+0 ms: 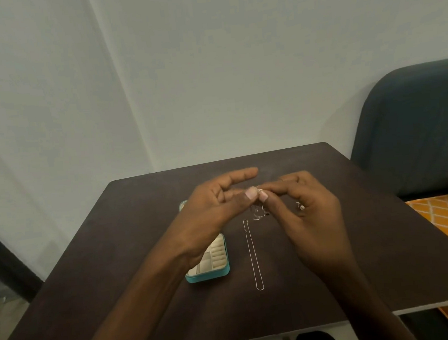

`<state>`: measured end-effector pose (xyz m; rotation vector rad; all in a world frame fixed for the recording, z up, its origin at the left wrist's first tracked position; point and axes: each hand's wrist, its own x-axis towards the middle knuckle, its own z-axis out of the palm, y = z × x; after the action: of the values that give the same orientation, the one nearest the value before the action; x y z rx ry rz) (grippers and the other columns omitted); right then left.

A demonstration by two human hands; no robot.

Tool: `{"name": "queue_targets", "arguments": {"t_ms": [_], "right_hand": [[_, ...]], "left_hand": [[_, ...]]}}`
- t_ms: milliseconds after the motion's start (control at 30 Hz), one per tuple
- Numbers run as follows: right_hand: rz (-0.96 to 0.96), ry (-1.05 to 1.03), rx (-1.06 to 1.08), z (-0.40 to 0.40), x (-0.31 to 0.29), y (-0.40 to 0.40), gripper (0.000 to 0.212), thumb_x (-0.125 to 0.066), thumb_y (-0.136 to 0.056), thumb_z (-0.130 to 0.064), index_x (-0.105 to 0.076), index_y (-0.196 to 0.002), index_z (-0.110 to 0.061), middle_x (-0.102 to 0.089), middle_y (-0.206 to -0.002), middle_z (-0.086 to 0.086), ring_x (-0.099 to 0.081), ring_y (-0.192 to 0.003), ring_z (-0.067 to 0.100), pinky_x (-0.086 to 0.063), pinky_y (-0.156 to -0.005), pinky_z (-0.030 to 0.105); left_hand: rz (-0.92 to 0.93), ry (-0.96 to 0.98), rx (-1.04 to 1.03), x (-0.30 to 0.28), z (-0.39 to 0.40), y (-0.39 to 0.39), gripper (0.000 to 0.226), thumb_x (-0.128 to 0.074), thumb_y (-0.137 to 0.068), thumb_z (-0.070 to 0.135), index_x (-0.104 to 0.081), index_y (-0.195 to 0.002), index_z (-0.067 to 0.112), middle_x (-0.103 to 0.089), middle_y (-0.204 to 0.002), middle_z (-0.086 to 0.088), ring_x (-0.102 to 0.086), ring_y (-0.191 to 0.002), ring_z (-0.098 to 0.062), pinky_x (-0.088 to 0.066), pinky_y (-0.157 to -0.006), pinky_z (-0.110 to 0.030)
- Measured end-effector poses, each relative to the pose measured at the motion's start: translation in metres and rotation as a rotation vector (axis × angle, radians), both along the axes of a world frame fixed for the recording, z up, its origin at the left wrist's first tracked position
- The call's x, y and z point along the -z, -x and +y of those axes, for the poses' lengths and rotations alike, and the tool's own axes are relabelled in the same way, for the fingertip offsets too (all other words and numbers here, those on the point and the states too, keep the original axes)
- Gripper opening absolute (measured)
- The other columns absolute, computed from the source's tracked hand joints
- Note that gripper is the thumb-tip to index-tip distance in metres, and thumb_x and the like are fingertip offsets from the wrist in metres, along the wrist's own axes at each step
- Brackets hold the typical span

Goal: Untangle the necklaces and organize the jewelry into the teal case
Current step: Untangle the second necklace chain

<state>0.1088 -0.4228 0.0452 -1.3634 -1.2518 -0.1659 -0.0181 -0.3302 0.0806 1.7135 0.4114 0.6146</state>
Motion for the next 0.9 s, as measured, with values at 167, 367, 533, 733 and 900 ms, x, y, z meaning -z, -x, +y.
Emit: {"name": "queue_targets", "arguments": {"t_ms": [167,367,533,733,900], "right_hand": [[0.112,0.025,-0.112,-0.001,-0.003,-0.002,0.011,-0.066,-0.085,-0.02,-0.072,-0.093,-0.024,-0.067,-0.087,-0.007,-0.062,-0.088,0.007,-0.05,-0.075,0.025],[-0.007,0.067,-0.023,0.001,0.002,-0.007,0.011,-0.063,-0.087,-0.019,-0.07,-0.087,-0.027,-0.063,-0.087,-0.013,-0.059,-0.087,0.009,-0.05,-0.074,0.036],[-0.005,0.062,-0.024,0.003,0.003,-0.007,0.013,-0.064,-0.087,-0.016,-0.07,-0.081,-0.025,-0.064,-0.085,-0.016,-0.06,-0.088,0.008,-0.05,-0.076,0.033],[0.529,0.161,-0.416,0.0,0.006,0.001,0.019,-0.057,-0.09,-0.019,-0.072,-0.092,-0.007,-0.071,-0.104,0.002,-0.065,-0.1,0.012,-0.05,-0.089,0.029],[0.925,0.196,-0.642,0.0,0.014,0.0,0.022,-0.06,-0.082,-0.02,-0.072,-0.095,-0.009,-0.071,-0.104,0.011,-0.066,-0.101,0.023,-0.055,-0.086,0.033]], "left_hand": [[-0.003,-0.007,-0.009,0.001,0.003,0.001,0.051,-0.068,-0.071,0.026,-0.057,-0.121,0.024,-0.075,-0.089,-0.002,-0.068,-0.095,-0.01,-0.048,-0.085,-0.015],[0.033,-0.054,-0.037,0.001,0.003,0.001,0.045,-0.068,-0.078,0.015,-0.057,-0.121,0.021,-0.075,-0.086,-0.003,-0.07,-0.091,-0.009,-0.048,-0.08,-0.01],[0.059,-0.02,0.015,-0.003,0.003,0.003,0.05,-0.065,-0.081,0.013,-0.05,-0.128,0.02,-0.075,-0.079,-0.002,-0.069,-0.084,-0.004,-0.047,-0.07,-0.008],[0.068,0.055,0.048,0.0,0.005,0.001,0.057,-0.074,-0.074,0.028,-0.05,-0.126,0.032,-0.074,-0.085,-0.005,-0.064,-0.087,-0.015,-0.038,-0.078,-0.036],[0.08,0.037,0.009,-0.002,0.004,0.001,0.057,-0.074,-0.076,0.025,-0.049,-0.126,0.031,-0.074,-0.085,-0.003,-0.064,-0.081,-0.009,-0.037,-0.071,-0.031]]}}
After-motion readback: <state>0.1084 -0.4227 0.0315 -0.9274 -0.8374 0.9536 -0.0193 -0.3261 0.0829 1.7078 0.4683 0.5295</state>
